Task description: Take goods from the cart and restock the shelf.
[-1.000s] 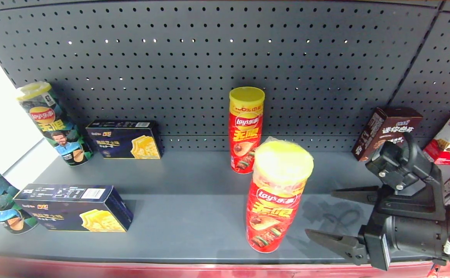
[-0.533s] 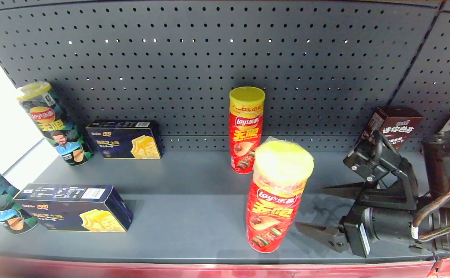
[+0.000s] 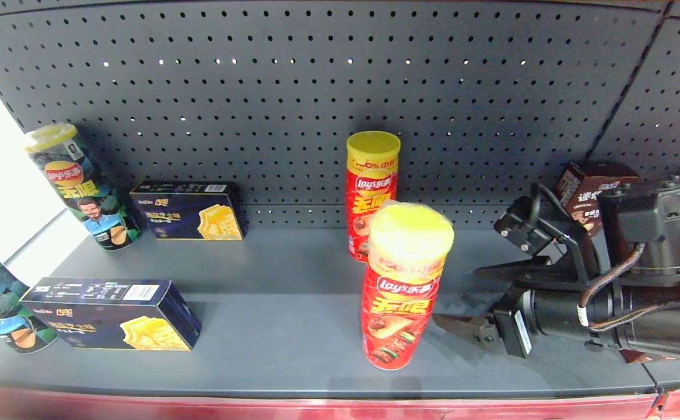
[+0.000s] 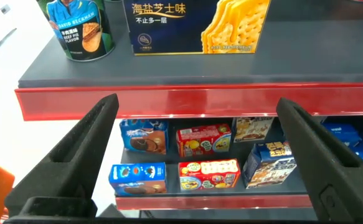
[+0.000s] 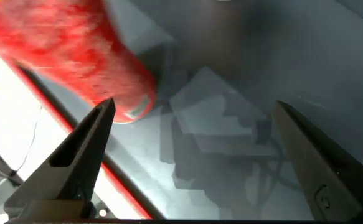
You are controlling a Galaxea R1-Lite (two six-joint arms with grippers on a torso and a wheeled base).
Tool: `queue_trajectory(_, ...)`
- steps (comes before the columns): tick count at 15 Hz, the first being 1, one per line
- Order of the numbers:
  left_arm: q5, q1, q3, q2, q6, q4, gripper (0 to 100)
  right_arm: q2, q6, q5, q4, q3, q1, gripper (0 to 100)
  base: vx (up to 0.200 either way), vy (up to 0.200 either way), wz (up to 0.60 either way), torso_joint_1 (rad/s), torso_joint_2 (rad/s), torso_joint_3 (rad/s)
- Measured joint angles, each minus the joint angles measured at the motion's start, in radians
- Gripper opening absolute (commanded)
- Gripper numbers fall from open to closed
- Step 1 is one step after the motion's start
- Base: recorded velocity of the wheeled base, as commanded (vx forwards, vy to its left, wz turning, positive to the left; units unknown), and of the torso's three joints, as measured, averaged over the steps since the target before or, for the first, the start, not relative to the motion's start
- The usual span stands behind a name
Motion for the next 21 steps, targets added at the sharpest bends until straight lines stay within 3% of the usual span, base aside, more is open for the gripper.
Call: queue_trajectory(21,-0.001,0.000,0.000,0.000,0.000,0.000,100,0.062,-0.002,0.000,-0.001,-0.070,0.015,100,0.000,0.000,0.00,0.000,0.00,0.000)
